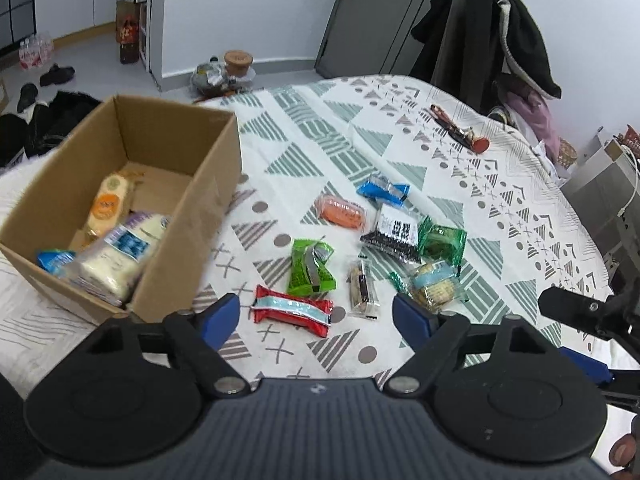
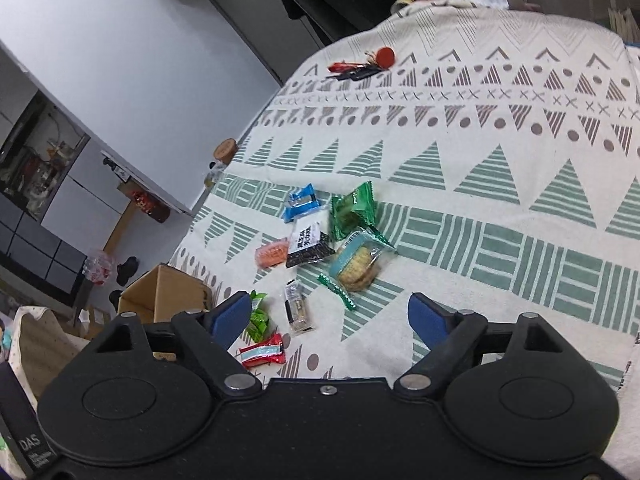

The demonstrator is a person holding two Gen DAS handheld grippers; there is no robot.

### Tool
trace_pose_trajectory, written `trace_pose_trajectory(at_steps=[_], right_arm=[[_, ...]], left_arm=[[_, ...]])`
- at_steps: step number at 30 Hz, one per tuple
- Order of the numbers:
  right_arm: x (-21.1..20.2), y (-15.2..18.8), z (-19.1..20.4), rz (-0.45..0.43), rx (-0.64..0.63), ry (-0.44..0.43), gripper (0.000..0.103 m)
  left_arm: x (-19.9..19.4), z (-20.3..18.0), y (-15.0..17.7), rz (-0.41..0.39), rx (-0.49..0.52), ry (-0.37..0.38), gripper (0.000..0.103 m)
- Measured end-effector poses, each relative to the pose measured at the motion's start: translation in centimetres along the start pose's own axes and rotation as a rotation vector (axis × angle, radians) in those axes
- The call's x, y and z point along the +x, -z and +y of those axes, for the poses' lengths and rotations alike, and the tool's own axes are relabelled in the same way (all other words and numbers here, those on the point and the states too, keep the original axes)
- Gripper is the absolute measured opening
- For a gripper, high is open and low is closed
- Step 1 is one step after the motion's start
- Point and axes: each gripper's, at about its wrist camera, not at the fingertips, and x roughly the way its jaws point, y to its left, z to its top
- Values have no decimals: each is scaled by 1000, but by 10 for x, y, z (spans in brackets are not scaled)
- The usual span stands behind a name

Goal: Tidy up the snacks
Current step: 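Move both open tools back toward the remaining snacks on the bed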

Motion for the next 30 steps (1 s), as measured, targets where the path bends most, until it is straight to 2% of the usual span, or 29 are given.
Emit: trace_pose_trajectory(at_steps=[5,12,15,18,25,30], right_arm=[[11,-3,-4,14,23,12,84],[25,-7,-4,41,29,17,84],[32,-8,-6,55,34,20,84],[38,-9,-7,70,37,21,84],[55,-11,-9,105,38,36,84],[64,-12,-9,112,41,39,84]], left_arm=[[19,1,6,26,-49,7,67],[49,3,15,80,-81,-10,66],[58,8,16,80,-135,12,55],[66,8,17,80,-165,31,55],[86,13,13,84,-201,-25,55],[94,18,8,55,-223,-56,55]])
